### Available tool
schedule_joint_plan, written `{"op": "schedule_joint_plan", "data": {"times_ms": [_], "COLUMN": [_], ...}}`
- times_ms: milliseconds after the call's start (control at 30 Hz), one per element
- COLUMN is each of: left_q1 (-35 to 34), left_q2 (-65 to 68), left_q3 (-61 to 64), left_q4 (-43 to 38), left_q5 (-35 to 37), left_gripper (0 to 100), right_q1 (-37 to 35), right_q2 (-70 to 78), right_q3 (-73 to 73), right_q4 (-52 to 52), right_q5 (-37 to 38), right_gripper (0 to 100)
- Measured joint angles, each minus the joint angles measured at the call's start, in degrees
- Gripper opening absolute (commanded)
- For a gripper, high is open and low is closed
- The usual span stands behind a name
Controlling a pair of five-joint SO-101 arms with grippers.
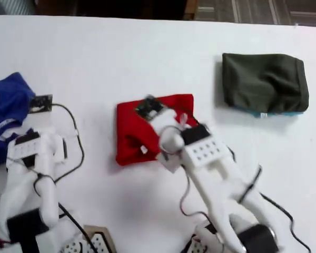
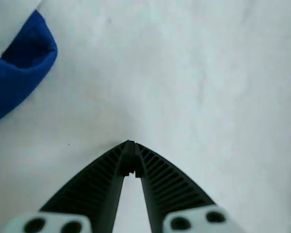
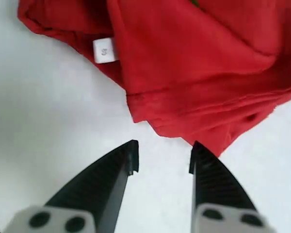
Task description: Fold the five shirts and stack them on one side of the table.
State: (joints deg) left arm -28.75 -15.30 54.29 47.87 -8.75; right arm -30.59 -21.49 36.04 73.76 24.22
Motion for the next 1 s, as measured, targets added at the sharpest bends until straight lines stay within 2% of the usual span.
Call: {"op": "schedule_joint_plan", "data": {"times_ms": [200,467,733,800,900,1000], "left_q1": [0.0,0.0,0.0,0.0,0.0,0.0], "left_q2": [6.3,7.3,7.3,7.3,7.3,7.3], "left_q3": [-3.6,-4.7,-4.7,-4.7,-4.7,-4.7], "left_q4": [0.8,1.4,1.4,1.4,1.4,1.4], "left_q5": [0.0,0.2,0.2,0.2,0.2,0.2], "left_gripper": [3,3,3,3,3,3], "right_q1": [-6.7,-7.0,-4.4,-3.0,-1.1,0.6], "right_q2": [11.8,24.1,27.3,27.3,27.3,27.3], "right_q3": [-11.3,-12.7,-12.7,-12.7,-12.7,-12.7], "right_q4": [4.0,0.8,-3.6,-3.9,-4.0,-4.0], "right_q5": [0.0,0.0,0.4,0.5,0.6,0.6], "right_gripper": [18.0,18.0,17.6,14.4,0.9,2.0]}}
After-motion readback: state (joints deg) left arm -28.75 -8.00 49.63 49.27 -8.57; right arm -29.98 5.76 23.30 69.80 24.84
